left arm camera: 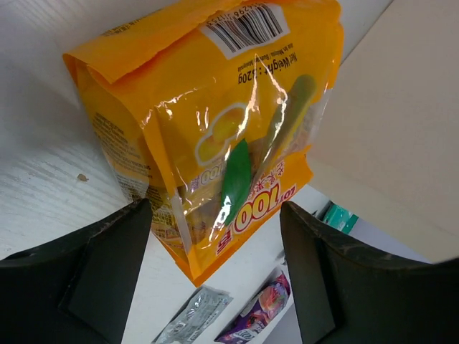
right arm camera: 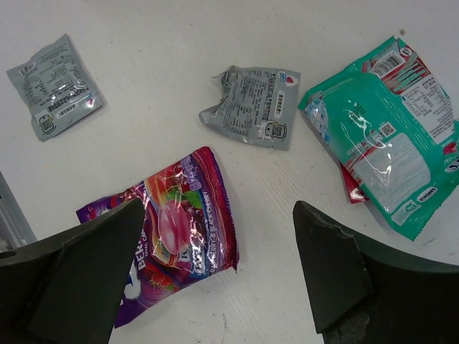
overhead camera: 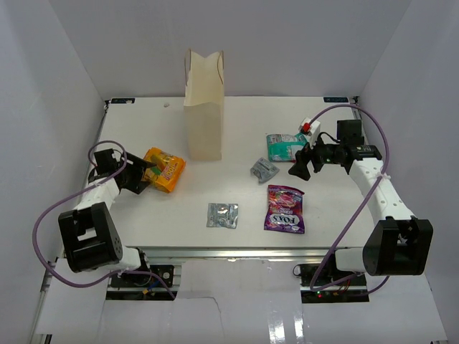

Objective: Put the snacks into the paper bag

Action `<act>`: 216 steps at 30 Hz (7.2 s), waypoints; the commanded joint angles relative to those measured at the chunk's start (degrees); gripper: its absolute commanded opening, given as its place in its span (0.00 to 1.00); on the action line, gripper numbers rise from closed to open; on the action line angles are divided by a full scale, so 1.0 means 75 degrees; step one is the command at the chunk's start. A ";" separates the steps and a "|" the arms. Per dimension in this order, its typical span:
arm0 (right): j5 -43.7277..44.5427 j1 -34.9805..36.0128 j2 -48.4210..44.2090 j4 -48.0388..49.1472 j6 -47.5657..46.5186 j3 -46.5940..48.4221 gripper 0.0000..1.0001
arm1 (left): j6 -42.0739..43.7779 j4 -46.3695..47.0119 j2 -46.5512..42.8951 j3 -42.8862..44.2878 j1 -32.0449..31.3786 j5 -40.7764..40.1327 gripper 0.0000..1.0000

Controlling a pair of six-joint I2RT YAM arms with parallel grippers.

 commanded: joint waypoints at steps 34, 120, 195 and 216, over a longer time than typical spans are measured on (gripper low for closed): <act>-0.0365 -0.0058 0.0257 0.0031 0.0023 -0.0148 0.90 | 0.1171 0.0841 -0.1749 -0.0303 0.0001 0.0261 0.00; -0.0119 -0.0163 0.0456 0.0031 0.0163 -0.0218 0.90 | 0.5741 0.1439 0.1915 0.8780 -0.5787 -0.5505 0.00; 0.1346 -0.0785 0.5789 0.0945 0.3093 0.3250 0.29 | 0.1324 -0.0249 -0.5151 -0.0126 -0.5952 -0.2646 0.94; -0.0927 -0.0726 0.1772 0.1472 0.1429 0.2020 0.08 | 0.1019 -0.0448 -0.5855 -0.0912 -0.5952 -0.2622 0.94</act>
